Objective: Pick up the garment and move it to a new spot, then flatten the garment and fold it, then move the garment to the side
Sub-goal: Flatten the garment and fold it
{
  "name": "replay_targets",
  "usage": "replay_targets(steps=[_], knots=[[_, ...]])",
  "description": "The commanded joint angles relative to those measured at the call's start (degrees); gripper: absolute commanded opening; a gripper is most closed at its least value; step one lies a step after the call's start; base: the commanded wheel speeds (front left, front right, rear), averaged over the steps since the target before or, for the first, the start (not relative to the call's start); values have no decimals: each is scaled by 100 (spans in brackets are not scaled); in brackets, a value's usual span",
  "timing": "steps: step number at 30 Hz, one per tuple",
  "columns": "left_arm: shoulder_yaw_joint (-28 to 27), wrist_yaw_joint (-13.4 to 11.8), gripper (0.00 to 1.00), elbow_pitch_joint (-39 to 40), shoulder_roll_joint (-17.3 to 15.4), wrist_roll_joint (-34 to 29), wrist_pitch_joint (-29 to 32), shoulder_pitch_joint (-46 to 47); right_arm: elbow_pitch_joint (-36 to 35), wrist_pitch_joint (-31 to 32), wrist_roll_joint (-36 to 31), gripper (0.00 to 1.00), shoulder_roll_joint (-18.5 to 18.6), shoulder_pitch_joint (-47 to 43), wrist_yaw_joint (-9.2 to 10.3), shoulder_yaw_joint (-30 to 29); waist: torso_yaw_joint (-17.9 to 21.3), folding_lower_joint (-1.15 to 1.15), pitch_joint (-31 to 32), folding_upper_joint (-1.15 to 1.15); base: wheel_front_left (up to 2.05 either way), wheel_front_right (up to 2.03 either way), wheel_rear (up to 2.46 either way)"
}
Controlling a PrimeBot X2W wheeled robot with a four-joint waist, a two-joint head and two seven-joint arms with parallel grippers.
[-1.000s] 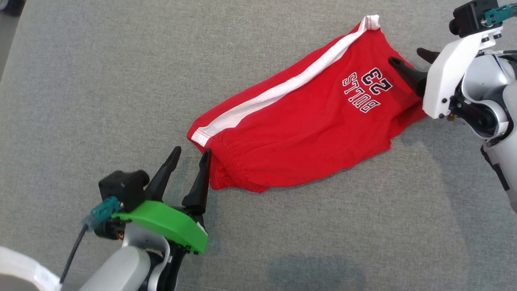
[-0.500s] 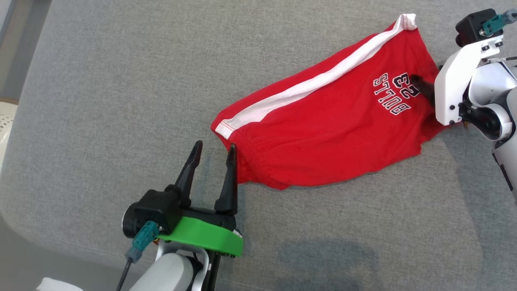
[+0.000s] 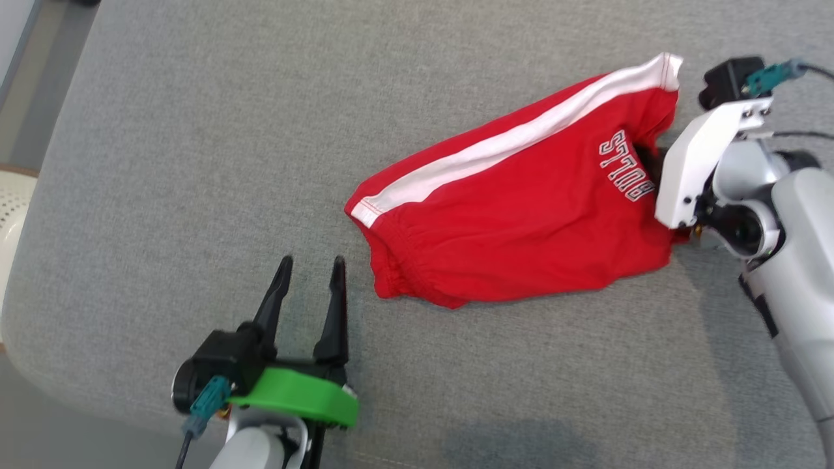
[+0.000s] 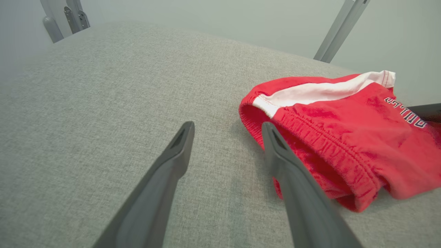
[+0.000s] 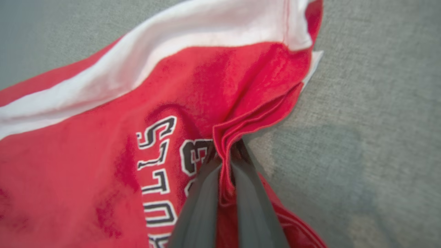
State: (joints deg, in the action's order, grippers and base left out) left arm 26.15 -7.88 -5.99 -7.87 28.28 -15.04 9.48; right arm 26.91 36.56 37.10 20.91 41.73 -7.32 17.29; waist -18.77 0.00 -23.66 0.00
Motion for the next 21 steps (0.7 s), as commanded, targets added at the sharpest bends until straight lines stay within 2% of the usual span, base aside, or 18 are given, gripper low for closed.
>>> replay_targets(steps=[1, 6, 11, 16, 21], knots=[[-87, 66, 100, -51, -68, -60, -14, -206, 220, 37, 89, 0, -112, -494, -23, 110, 776, 0, 821, 0, 0, 0, 0], [-336, 204, 100, -130, -175, -178, -15, -707, 319, -226, 335, 0, -169, -830, -9, -64, 1297, 0, 1409, 0, 0, 0, 0], [-440, 240, 100, -124, -234, -210, -15, -1061, 373, -377, 548, 0, -125, -1097, -10, -316, 1616, 0, 1731, 0, 0, 0, 0], [-437, 279, 100, -79, -253, -222, -15, -1193, 499, -548, 651, 0, 120, -1358, -12, -767, 1710, 0, 1783, 0, 0, 0, 0], [-387, 325, 100, -62, -274, -260, -14, -1170, 766, -732, 633, 0, 297, -1456, -13, -1379, 1643, 0, 1653, 0, 0, 0, 0]])
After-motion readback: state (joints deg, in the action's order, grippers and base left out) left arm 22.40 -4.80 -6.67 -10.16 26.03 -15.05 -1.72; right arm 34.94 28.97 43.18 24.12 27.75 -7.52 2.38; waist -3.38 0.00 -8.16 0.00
